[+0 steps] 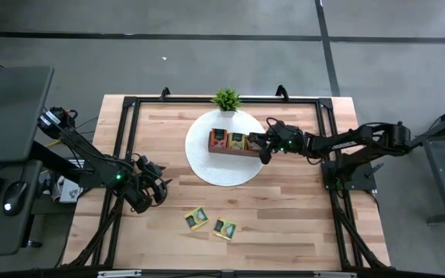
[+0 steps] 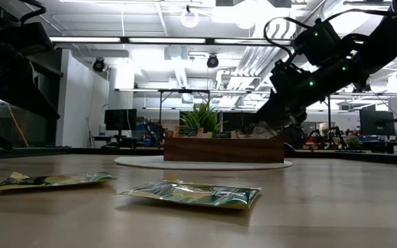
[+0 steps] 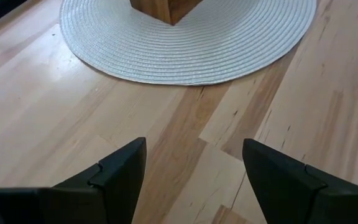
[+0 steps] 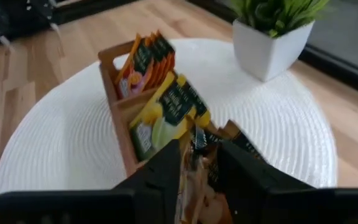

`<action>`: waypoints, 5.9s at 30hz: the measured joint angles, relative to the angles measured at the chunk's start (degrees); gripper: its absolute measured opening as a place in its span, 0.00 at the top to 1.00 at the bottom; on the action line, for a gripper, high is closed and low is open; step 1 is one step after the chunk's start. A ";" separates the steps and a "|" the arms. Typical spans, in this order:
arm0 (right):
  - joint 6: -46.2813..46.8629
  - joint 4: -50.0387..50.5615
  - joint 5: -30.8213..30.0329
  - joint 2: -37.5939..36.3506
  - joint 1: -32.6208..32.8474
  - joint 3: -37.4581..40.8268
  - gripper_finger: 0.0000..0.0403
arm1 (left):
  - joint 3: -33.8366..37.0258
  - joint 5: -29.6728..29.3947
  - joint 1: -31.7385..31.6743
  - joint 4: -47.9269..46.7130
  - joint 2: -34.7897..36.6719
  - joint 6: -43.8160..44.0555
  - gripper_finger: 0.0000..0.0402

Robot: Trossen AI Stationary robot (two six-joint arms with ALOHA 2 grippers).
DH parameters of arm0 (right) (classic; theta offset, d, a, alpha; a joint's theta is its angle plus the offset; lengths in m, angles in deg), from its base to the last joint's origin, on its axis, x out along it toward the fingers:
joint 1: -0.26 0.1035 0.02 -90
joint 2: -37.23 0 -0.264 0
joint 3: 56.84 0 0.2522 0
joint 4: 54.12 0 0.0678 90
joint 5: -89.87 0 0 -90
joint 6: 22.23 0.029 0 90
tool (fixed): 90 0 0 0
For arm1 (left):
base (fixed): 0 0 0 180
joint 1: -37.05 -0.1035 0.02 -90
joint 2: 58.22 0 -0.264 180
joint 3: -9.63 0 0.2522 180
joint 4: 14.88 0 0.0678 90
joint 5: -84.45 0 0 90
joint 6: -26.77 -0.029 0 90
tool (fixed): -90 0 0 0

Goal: Pick & Place Tea
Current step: Put the brown tea bag into the right section of the wooden organizer, then put the yellow tea bag into the middle section of the wooden organizer

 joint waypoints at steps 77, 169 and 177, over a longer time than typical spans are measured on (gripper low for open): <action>2.61 53.32 9.90 46.10 31.78 -75.06 1.00 | 0.00 24.76 0.02 30.79 -6.59 -16.76 0.34; 5.94 44.57 13.90 56.83 33.10 -77.48 1.00 | -0.04 34.61 -2.64 52.25 -26.01 23.94 0.34; 10.58 44.44 10.87 57.12 32.05 -77.44 1.00 | -0.02 34.83 -2.63 52.36 -26.03 23.94 0.34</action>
